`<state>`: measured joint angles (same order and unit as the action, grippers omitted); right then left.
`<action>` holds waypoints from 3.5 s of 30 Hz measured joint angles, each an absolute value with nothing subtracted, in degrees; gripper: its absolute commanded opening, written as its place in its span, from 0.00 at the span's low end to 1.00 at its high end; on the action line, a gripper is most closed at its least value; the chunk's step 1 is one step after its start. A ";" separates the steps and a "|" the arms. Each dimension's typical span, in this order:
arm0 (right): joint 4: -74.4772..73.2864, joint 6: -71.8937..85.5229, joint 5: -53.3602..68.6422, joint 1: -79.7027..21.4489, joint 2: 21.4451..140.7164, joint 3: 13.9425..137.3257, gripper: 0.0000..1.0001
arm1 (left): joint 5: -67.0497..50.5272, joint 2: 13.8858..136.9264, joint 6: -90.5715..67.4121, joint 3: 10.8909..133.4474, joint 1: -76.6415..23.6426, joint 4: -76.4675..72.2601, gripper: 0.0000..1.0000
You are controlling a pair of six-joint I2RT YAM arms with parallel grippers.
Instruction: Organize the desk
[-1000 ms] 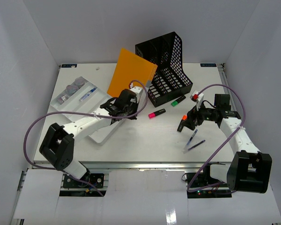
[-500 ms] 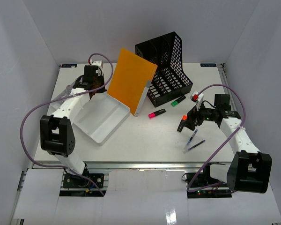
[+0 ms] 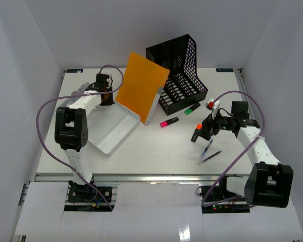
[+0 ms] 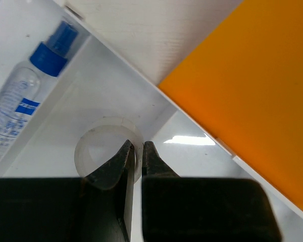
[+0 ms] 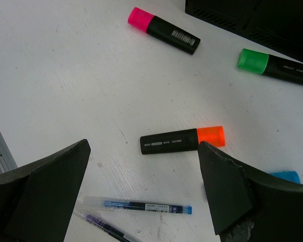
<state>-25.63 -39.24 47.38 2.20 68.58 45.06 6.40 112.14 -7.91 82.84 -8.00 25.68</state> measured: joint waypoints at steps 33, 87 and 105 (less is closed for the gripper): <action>-25.52 -39.41 47.25 3.25 68.71 45.06 0.91 | -4.00 101.64 -11.82 77.80 -4.93 24.57 0.98; -17.63 -3.62 -1.78 -1.26 97.01 55.61 0.11 | -36.23 63.96 -39.44 29.06 -22.70 -26.68 0.98; -18.62 -18.19 33.03 -1.97 73.70 51.59 0.08 | -25.01 86.91 -58.84 37.64 -40.46 -44.94 0.84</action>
